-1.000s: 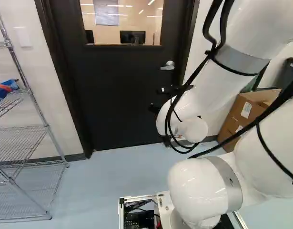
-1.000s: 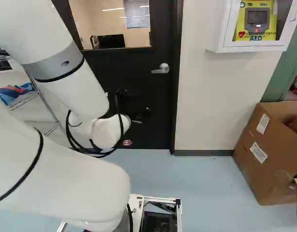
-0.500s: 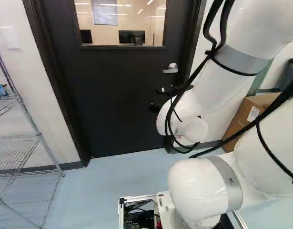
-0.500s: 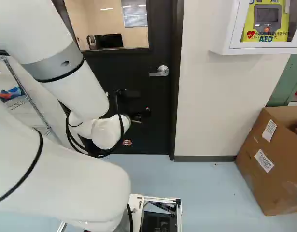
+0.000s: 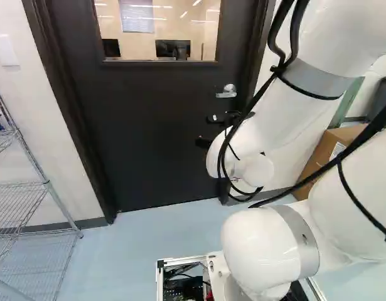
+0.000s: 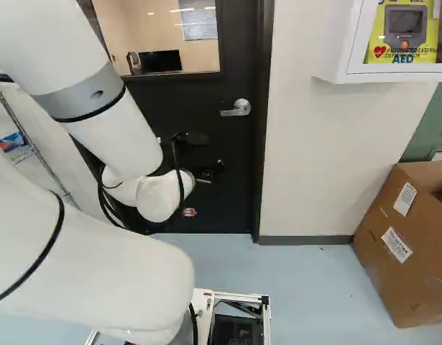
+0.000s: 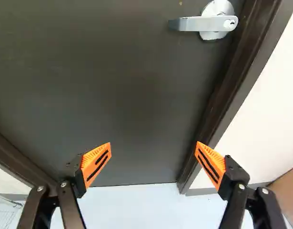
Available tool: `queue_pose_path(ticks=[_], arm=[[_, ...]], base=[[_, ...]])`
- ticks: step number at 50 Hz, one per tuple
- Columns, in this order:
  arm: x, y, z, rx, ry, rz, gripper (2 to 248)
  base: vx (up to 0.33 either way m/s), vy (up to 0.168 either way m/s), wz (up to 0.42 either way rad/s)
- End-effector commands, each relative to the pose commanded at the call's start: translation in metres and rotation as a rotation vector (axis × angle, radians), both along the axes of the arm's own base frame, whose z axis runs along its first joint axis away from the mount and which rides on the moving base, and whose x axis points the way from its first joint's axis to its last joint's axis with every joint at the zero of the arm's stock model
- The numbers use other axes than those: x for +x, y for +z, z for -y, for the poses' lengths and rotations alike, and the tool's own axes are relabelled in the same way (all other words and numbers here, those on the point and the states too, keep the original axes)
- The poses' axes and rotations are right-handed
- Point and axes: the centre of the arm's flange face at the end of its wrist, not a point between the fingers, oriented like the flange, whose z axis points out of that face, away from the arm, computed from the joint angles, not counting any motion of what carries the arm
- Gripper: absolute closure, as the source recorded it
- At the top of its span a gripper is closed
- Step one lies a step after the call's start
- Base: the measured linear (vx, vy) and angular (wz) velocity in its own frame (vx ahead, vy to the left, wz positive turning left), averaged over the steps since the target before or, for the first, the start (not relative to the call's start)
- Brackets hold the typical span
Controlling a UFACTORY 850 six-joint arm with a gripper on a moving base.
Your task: Open the door and move inside
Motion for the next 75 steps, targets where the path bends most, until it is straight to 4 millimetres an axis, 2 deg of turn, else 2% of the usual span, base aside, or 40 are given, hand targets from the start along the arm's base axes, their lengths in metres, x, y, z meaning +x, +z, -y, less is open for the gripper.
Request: queue_pose_path(ticks=[21, 75], arm=[[0.003, 0.009, 0.000, 0.000, 0.000, 0.030, 3], [0.064, 0.066, 0.000, 0.000, 0.000, 0.157, 3]], base=[[0.000, 0.000, 0.000], [0.000, 0.000, 0.000]])
